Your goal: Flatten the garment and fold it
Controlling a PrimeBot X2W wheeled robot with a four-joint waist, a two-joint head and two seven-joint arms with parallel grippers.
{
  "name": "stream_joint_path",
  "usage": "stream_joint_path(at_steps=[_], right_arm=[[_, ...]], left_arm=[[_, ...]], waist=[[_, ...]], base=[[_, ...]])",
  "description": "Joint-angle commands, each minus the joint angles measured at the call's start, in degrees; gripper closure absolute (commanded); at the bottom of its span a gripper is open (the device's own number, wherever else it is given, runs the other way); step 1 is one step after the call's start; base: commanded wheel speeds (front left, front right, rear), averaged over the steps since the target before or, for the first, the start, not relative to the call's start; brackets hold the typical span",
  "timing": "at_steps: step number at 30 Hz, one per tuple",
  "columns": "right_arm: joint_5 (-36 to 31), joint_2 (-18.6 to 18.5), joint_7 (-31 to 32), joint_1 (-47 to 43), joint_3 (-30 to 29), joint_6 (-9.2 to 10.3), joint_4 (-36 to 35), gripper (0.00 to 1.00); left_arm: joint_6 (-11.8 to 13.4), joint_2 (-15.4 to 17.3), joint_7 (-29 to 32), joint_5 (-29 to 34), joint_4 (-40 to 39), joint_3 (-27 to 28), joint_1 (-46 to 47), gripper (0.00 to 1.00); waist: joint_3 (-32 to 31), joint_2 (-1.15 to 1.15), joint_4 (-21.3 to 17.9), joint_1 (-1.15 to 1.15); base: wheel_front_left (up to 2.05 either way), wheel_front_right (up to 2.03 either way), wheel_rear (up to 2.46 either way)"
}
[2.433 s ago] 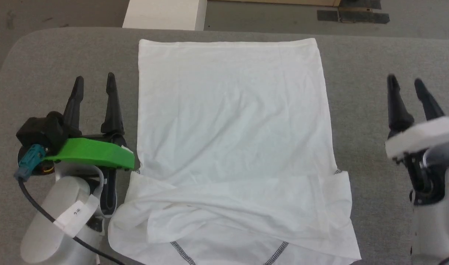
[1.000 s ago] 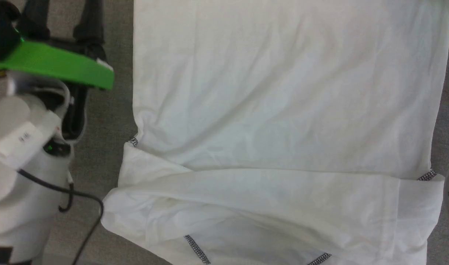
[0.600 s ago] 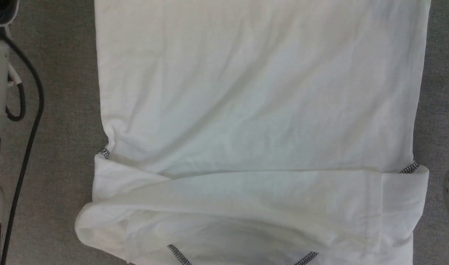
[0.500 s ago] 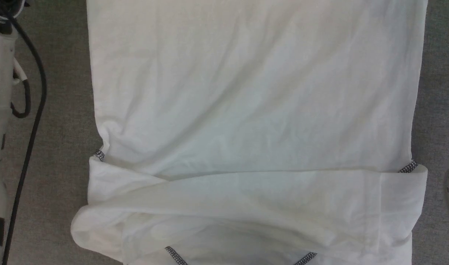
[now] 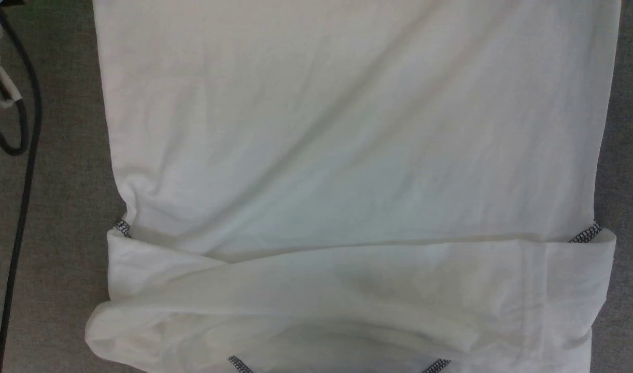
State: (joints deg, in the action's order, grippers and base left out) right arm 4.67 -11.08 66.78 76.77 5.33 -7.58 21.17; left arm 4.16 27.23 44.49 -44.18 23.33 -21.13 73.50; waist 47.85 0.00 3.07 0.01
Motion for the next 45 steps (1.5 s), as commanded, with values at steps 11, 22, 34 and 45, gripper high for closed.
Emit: stream_joint_path(at_steps=[11, 22, 34, 45], right_arm=[[-2.98, -0.29, -11.35, 1.75, -3.17, 0.09, 1.71, 1.00], [-0.55, 0.26, -22.34, -0.28, -4.60, 0.09, 4.75, 1.00], [14.89, -5.81, -24.55, -26.15, -3.71, 0.09, -3.45, 1.00], [22.24, -0.02, -25.72, -53.79, -11.63, 0.09, -12.84, 1.00]], left_arm=[[-2.50, -0.01, -18.47, 5.75, 0.94, 0.85, 2.25, 1.00], [-7.56, -1.46, -29.69, 6.44, 3.36, -0.05, 0.88, 1.00], [-10.99, -3.57, -35.28, -2.10, -0.07, -1.72, -20.35, 1.00], [-7.58, -5.00, -38.49, -10.02, -10.70, -0.12, -47.27, 1.00]], waist=[[-2.56, 0.00, 0.45, -0.01], [-13.37, 0.00, 1.61, -0.01], [-31.71, 0.00, 2.79, -0.01], [-40.57, 0.00, 2.18, -0.01]], base=[[0.00, 0.00, 0.00], [0.00, 0.00, 0.00], [0.00, 0.00, 0.00], [0.00, 0.00, 0.00]])
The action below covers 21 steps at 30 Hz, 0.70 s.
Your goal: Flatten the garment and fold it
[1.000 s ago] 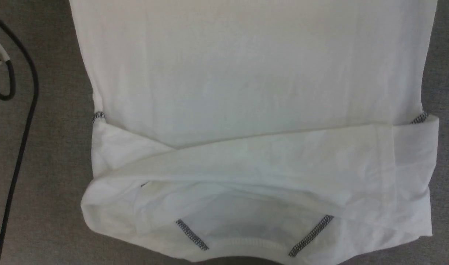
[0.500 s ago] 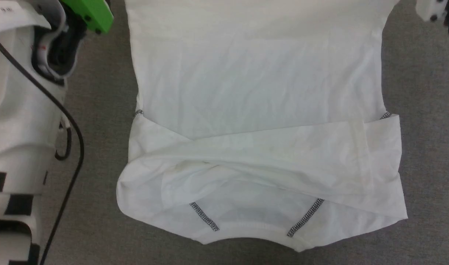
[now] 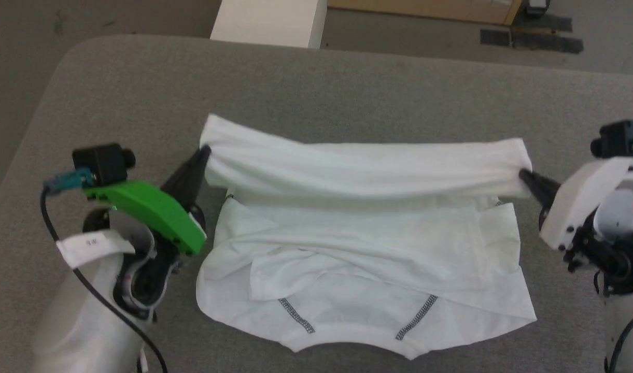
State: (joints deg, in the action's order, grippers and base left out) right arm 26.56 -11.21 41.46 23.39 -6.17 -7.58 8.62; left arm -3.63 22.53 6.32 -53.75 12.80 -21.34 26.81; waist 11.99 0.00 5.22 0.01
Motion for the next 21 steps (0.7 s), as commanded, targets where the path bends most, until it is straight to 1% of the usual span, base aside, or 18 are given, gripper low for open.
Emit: stream_joint_path(at_steps=[1, 6, 11, 13, 18, 21], right_arm=[[0.50, 0.73, -0.40, -2.72, -0.87, 0.09, -1.28, 1.00], [0.11, 3.46, -1.36, -11.39, -4.91, 0.09, -4.60, 1.00], [-0.82, 5.85, -1.86, -17.20, -7.41, 0.09, -6.12, 1.00], [-0.82, 6.58, -1.84, -18.88, -7.83, 0.09, -6.26, 1.00], [-1.48, 7.53, -1.28, -22.43, -7.12, 0.09, -5.93, 1.00], [-2.12, 7.76, -1.46, -23.78, -6.09, 0.09, -4.70, 1.00]], left_arm=[[0.74, -0.55, -0.67, -0.92, -1.33, 0.07, -3.03, 1.00], [2.69, -1.10, -1.77, -2.12, -4.54, -0.31, -11.71, 1.00], [4.52, -1.78, -3.41, -5.24, -6.54, 1.83, -18.39, 1.00], [5.57, -1.38, -3.23, -5.75, -7.14, 2.17, -20.91, 1.00], [7.07, -1.14, -1.14, -7.26, -7.49, 1.40, -25.58, 1.00], [8.90, -0.45, 0.56, -6.89, -6.66, 0.47, -27.40, 1.00]], waist=[[-4.97, 0.00, 0.15, -0.01], [-6.48, 0.00, 0.89, -0.01], [-7.42, 0.00, 0.48, -0.01], [-7.64, 0.00, 0.22, -0.01], [-7.59, 0.00, -0.51, -0.01], [-7.63, 0.00, -0.88, -0.01]], base=[[0.00, 0.00, 0.00], [0.00, 0.00, 0.00], [0.00, 0.00, 0.00], [0.00, 0.00, 0.00], [0.00, 0.00, 0.00], [0.00, 0.00, 0.00]])
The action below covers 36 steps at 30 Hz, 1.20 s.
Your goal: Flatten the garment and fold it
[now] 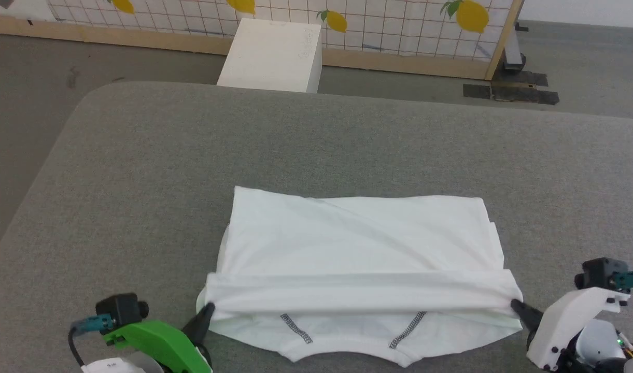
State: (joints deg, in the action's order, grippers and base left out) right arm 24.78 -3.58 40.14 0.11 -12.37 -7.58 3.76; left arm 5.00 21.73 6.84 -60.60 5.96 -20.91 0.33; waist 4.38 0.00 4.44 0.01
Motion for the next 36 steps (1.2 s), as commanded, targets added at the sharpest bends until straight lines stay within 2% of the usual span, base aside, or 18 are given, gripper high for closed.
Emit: stream_joint_path(at_steps=[1, 7, 8, 9, 10, 14, 19, 21, 25, 29, 30, 33, 36], right_arm=[[-0.86, 0.16, -0.31, -0.98, 0.83, 0.09, 0.65, 1.00], [-3.18, -0.11, -0.83, -2.87, 3.38, 0.09, 3.10, 1.00], [-3.43, -0.23, -0.84, -2.98, 3.58, 0.09, 3.31, 0.87], [-3.61, -0.45, -0.57, -3.15, 3.92, 0.09, 3.45, 0.73], [-3.86, -0.72, -0.46, -3.28, 4.04, 0.09, 3.33, 0.00], [-3.75, -1.42, 1.19, -4.65, 3.55, 0.09, 0.50, 0.00], [-1.18, -1.37, 5.71, -7.87, 0.03, 0.09, -9.17, 0.00], [0.28, -1.01, 7.73, -8.10, -2.85, 0.09, -14.18, 0.00], [-0.13, -0.74, 10.70, -5.42, -6.03, 0.09, -19.33, 0.00], [-2.92, -1.04, 13.57, 0.17, -5.02, 0.09, -17.93, 0.00], [-4.04, -1.47, 13.96, 1.40, -4.18, 0.09, -16.93, 0.00], [-7.87, -1.93, 14.14, 5.92, -1.53, 0.09, -12.15, 0.00], [-11.45, -2.44, 13.55, 10.08, 1.04, 0.09, -6.51, 0.00]], left_arm=[[1.24, 0.77, 0.91, 0.39, 0.61, -0.51, -1.57, 1.00], [4.97, 1.67, 4.90, 1.79, 2.15, -2.99, -2.80, 1.00], [5.20, 1.53, 5.00, 1.73, 2.15, -3.00, -2.70, 0.87], [5.60, 1.49, 5.32, 1.70, 2.29, -3.06, -2.64, 0.24], [6.01, 1.63, 5.48, 1.94, 2.39, -3.13, -2.51, 0.00], [7.98, 2.84, 6.40, 2.20, 2.06, -2.51, -2.58, 0.00], [11.87, 6.56, 6.56, 2.96, -1.06, 0.12, -4.42, 0.00], [13.32, 8.35, 4.37, 4.29, -4.08, 2.17, -4.62, 0.00], [13.48, 10.66, -3.85, 9.70, -9.05, 5.03, -2.47, 0.00], [12.49, 10.19, -16.81, 17.82, -11.25, 5.91, 1.82, 0.00], [12.20, 9.96, -18.47, 19.40, -11.17, 5.58, 2.55, 0.00], [11.40, 8.21, -21.49, 25.29, -12.05, 6.09, 5.35, 0.00], [9.95, 5.68, -21.78, 32.30, -14.41, 7.45, 7.44, 0.00]], waist=[[-0.10, 0.00, -0.23, -0.01], [-0.43, 0.00, -0.28, -0.01], [-0.53, 0.00, -0.26, -0.01], [-0.64, 0.00, -0.26, -0.01], [-0.72, 0.00, -0.26, -0.01], [-1.53, 0.00, -0.08, -0.01], [-2.84, 0.00, 0.10, -0.01], [-3.10, 0.00, 0.10, -0.01], [-2.87, 0.00, 0.01, -0.01], [-1.70, 0.00, -0.12, -0.01], [-1.31, 0.00, -0.14, -0.01], [0.46, 0.00, -0.19, -0.01], [2.49, 0.00, -0.07, -0.01]], base=[[0.00, 0.00, 0.00], [0.00, 0.00, 0.00], [0.00, 0.00, 0.00], [0.00, 0.00, 0.00], [0.00, 0.00, 0.00], [0.00, 0.00, 0.00], [0.00, 0.00, 0.00], [0.00, 0.00, 0.00], [0.00, 0.00, 0.00], [0.00, 0.00, 0.00], [0.00, 0.00, 0.00], [0.00, 0.00, 0.00], [0.00, 0.00, 0.00]])
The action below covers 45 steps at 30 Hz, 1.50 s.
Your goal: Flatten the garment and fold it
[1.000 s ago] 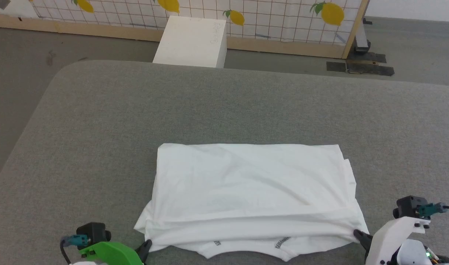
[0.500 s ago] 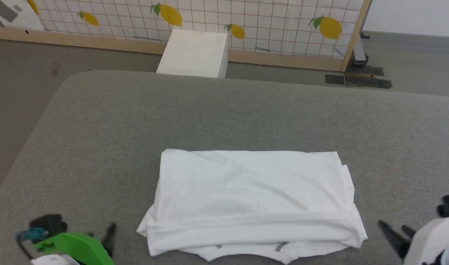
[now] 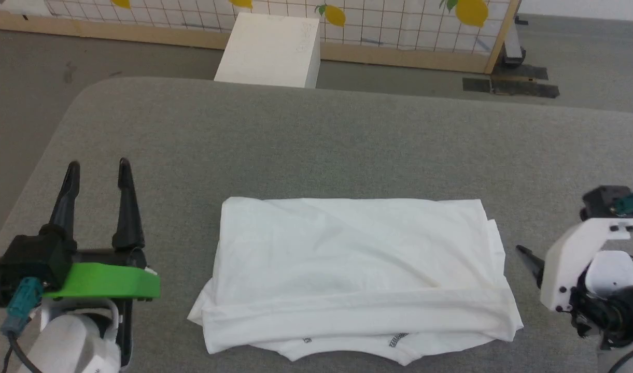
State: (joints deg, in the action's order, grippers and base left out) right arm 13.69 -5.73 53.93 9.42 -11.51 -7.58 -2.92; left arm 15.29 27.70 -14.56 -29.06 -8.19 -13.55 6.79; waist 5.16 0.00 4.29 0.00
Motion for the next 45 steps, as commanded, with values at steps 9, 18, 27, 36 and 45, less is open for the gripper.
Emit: stream_joint_path(at_steps=[9, 18, 27, 36, 45], right_arm=[[-6.79, -1.82, -3.72, 9.07, 7.81, 0.09, 16.35, 0.00], [-3.93, -2.30, -2.70, 9.91, 13.18, 0.09, 24.69, 0.62], [-2.20, -7.73, -4.32, 9.21, 6.38, 0.09, 24.08, 1.00], [-7.27, -11.63, -1.63, 7.66, -4.22, 0.09, 22.58, 1.00], [2.19, -11.80, 5.05, 4.52, 1.61, 0.09, 8.69, 1.00]], left_arm=[[-6.44, -9.24, -0.42, 12.05, -2.62, 4.25, 1.38, 0.00], [-11.86, -13.65, -0.43, 15.79, 0.25, 7.46, 0.52, 0.00], [-14.56, -15.58, -0.43, 17.32, 3.97, 9.66, -0.15, 0.00], [-15.95, -17.25, -0.43, 18.20, 5.57, 11.17, -0.96, 0.00], [-16.89, -18.76, -0.43, 18.79, 5.65, 12.78, -2.51, 0.00]], waist=[[6.96, 0.00, 1.13, 0.00], [7.41, 0.00, 1.08, 0.00], [5.89, 0.00, -0.21, 0.00], [4.77, 0.00, -1.34, 0.00], [2.04, 0.00, -1.75, 0.00]], base=[[0.00, 0.00, 0.00], [0.00, 0.00, 0.00], [0.00, 0.00, 0.00], [0.00, 0.00, 0.00], [0.00, 0.00, 0.00]])
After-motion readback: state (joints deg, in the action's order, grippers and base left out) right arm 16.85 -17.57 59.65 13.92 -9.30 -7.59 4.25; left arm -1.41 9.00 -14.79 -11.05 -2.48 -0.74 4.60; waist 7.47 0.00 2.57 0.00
